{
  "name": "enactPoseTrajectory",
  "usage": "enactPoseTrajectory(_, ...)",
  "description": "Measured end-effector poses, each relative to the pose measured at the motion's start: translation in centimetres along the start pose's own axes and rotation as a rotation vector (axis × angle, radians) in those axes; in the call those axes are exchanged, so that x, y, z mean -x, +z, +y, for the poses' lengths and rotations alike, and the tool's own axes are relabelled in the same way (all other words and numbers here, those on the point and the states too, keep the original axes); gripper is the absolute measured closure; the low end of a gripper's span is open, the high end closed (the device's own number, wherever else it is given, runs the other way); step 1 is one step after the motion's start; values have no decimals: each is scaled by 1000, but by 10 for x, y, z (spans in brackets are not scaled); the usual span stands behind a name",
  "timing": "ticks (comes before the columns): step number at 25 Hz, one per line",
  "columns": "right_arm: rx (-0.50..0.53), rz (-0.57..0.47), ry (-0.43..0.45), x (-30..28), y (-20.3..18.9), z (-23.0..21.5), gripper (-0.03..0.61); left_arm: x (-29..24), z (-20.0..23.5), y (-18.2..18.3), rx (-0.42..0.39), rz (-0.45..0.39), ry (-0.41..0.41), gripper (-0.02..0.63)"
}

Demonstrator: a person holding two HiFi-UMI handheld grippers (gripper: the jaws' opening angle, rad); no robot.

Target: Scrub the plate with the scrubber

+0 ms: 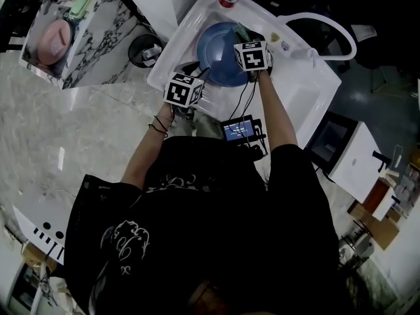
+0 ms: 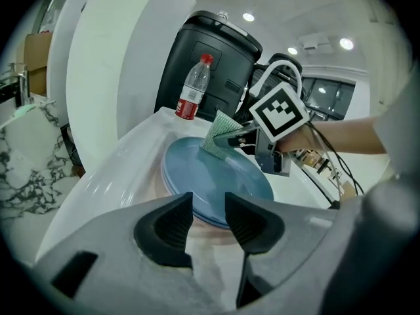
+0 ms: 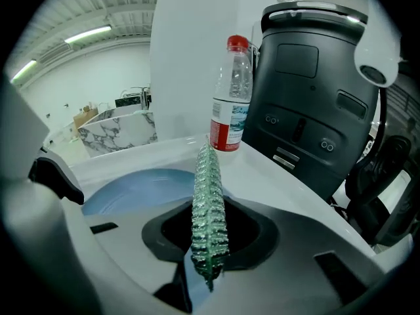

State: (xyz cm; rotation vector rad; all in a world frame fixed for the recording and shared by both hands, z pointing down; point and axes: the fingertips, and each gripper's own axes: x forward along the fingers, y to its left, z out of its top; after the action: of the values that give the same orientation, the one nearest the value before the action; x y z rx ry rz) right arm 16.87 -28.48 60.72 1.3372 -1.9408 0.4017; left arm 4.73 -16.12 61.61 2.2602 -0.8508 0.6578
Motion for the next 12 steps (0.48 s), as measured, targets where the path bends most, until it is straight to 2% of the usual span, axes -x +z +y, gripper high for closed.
enactPoseTrajectory(12, -34, -35, 66, -5, 14, 36, 488, 18, -4, 2, 56, -45, -12, 463)
